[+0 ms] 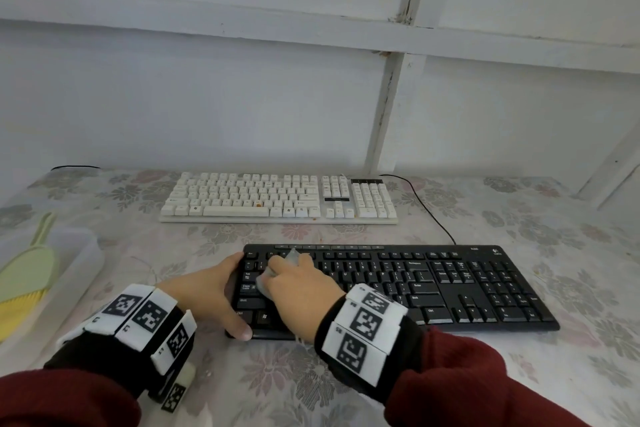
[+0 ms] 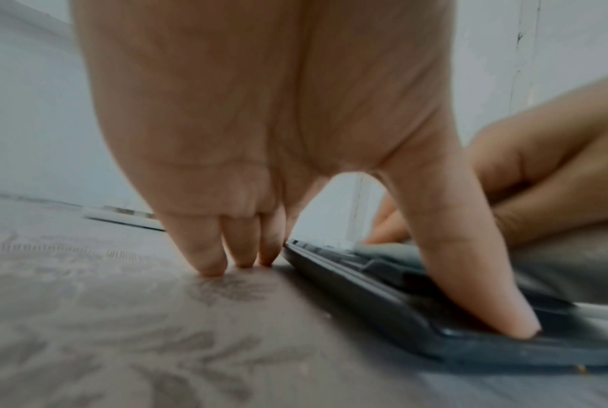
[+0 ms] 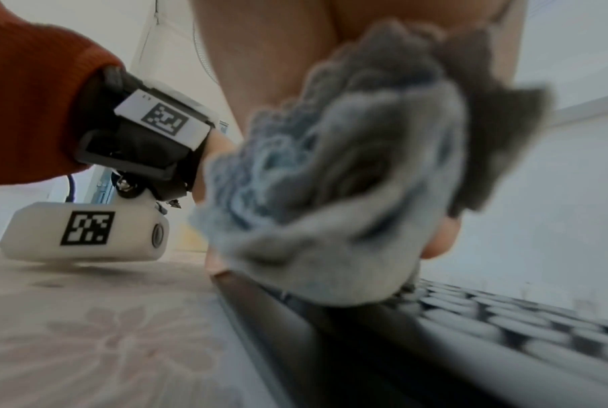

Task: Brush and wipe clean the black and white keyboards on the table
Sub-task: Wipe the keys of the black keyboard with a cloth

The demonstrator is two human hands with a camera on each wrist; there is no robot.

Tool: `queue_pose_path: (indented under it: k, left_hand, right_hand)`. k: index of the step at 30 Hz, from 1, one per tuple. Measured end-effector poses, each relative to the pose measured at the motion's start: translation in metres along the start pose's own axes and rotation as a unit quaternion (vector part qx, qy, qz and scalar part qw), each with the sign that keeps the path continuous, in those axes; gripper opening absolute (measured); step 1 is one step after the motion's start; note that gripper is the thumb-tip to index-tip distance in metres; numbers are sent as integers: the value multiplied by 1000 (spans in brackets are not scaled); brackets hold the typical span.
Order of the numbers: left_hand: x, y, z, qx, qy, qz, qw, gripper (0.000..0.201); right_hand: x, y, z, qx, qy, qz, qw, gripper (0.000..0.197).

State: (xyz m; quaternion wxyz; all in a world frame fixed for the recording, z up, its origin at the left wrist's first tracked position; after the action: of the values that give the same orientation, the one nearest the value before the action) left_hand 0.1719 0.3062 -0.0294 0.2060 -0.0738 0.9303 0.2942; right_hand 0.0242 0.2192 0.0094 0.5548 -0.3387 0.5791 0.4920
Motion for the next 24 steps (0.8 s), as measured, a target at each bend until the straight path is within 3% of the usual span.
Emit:
queue_pose_path:
  k: [3, 6, 14, 16, 19, 22, 24]
  left_hand:
    - [1, 2, -1, 17, 32, 12, 999, 146]
    - [1, 2, 0, 19, 19, 11, 1000, 151]
    - [-1, 0, 2, 10, 18, 10, 1000, 150]
    - [0, -1, 3, 7, 25, 10, 1000, 150]
    - [0, -1, 0, -2, 24, 11, 1000, 140]
    - [1, -1, -4, -6, -40, 7, 999, 132]
    - [3, -2, -8, -17, -72, -3, 997, 123]
  right_hand:
    - [-2, 14, -19, 14, 11, 16, 1000, 40]
    - [-4, 25, -39, 31, 14, 28, 999, 45]
    - [-16, 31, -52, 113, 14, 71, 991, 25]
    - [-24, 24, -39, 90, 20, 69, 993, 12]
    - [-26, 2, -9, 19, 7, 55, 998, 8]
    - [-13, -22, 21, -48, 59, 79, 994, 34]
    - [-4, -27, 30, -50, 30, 54, 997, 36]
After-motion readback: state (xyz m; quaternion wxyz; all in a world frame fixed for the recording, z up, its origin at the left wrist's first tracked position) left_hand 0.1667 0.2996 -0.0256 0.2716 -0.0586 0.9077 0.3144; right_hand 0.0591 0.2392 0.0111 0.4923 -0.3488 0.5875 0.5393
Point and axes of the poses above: each hand's wrist, its own y-axis away from the middle knuckle, its own x-axis out of the palm, z = x × y, the point moved 1 cm from there along -y, towards the middle knuckle, and after that the axes turned 2 degrees about y, right-handed, at the moved point
